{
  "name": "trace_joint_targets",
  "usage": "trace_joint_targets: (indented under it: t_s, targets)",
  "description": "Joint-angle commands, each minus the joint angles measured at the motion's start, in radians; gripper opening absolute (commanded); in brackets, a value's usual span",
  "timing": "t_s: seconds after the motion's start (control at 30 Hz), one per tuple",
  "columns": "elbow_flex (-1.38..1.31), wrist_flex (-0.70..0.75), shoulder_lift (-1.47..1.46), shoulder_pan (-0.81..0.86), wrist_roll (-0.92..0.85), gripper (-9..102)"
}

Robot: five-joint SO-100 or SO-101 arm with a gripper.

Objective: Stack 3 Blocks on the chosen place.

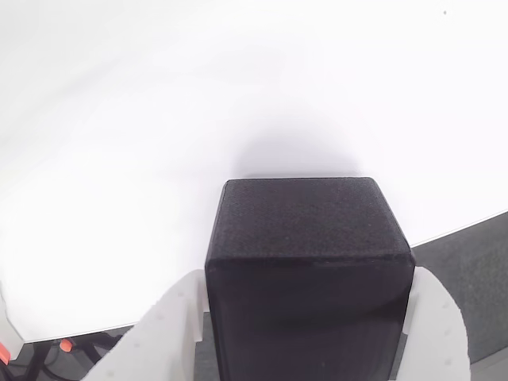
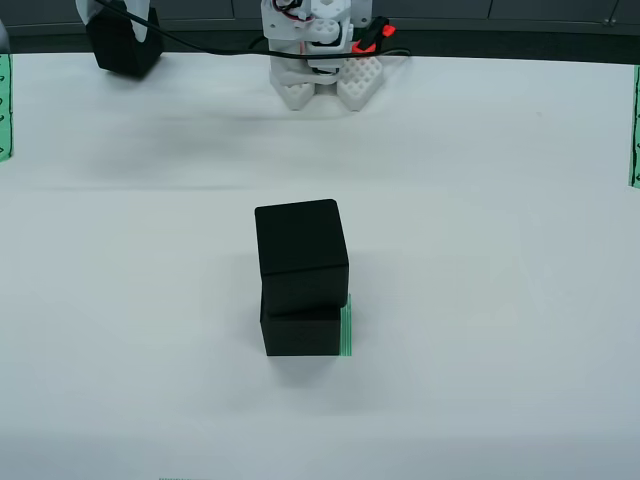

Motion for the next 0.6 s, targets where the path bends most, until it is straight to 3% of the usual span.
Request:
trace_joint_targets:
  t_s: [0.0, 0.57]
  targets:
    - [-0.031, 0.017, 0.021, -0.025, 0.006, 22]
    - [-0.163, 0.040, 0.035, -0.238, 0.006, 22]
